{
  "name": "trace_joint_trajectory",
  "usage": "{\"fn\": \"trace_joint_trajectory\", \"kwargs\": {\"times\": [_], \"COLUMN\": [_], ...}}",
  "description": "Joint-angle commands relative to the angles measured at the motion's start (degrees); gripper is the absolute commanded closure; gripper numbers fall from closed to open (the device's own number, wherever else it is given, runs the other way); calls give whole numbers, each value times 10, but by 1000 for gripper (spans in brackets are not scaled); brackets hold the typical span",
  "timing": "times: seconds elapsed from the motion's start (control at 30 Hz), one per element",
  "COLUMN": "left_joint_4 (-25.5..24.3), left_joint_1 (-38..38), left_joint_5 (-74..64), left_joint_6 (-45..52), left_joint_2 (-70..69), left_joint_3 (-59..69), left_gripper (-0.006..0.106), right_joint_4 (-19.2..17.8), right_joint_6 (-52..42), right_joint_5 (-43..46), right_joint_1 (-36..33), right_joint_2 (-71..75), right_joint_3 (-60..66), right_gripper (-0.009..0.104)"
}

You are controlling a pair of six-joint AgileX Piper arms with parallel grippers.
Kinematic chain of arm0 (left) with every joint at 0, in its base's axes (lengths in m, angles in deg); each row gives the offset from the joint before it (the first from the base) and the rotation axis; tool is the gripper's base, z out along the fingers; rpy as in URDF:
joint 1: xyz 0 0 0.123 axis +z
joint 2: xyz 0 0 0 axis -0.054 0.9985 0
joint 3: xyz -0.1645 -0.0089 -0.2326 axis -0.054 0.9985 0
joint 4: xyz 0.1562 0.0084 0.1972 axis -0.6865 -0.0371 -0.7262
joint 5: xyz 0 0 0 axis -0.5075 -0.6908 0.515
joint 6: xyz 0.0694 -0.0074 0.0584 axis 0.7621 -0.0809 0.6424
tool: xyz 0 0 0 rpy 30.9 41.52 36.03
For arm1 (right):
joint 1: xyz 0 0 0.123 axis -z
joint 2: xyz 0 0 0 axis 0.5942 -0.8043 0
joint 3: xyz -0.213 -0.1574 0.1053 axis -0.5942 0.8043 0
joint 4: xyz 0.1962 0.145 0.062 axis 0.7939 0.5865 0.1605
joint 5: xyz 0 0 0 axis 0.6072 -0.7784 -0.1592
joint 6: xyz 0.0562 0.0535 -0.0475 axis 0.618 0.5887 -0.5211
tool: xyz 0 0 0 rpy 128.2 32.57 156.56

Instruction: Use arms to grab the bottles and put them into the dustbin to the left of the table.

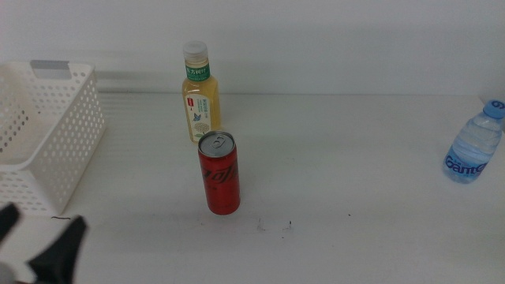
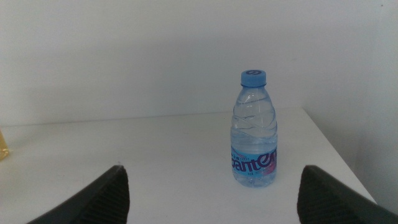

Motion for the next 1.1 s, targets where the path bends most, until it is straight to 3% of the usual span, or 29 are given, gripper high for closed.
{"fn": "trace_joint_trajectory", "kwargs": {"times": [0.0,0.33,0.67,1.07], "left_joint_4": [19,31,39,38], "left_joint_1": [-38,-147,-162,-162], "left_joint_5": [27,119,356,378], "left_joint_6": [-5,23,28,28], "left_joint_2": [52,226,446,457], "left_joint_3": [0,0,0,0], "left_gripper": [7,7,7,7], "right_joint_4": [-1,-1,-1,-1], "right_joint_6": [-2,-2,-2,-2], "right_joint_5": [8,8,8,8], "right_joint_1": [5,5,5,5], "right_joint_2": [2,2,2,2], "right_joint_3": [2,2,2,2], "right_gripper": [2,2,2,2]}}
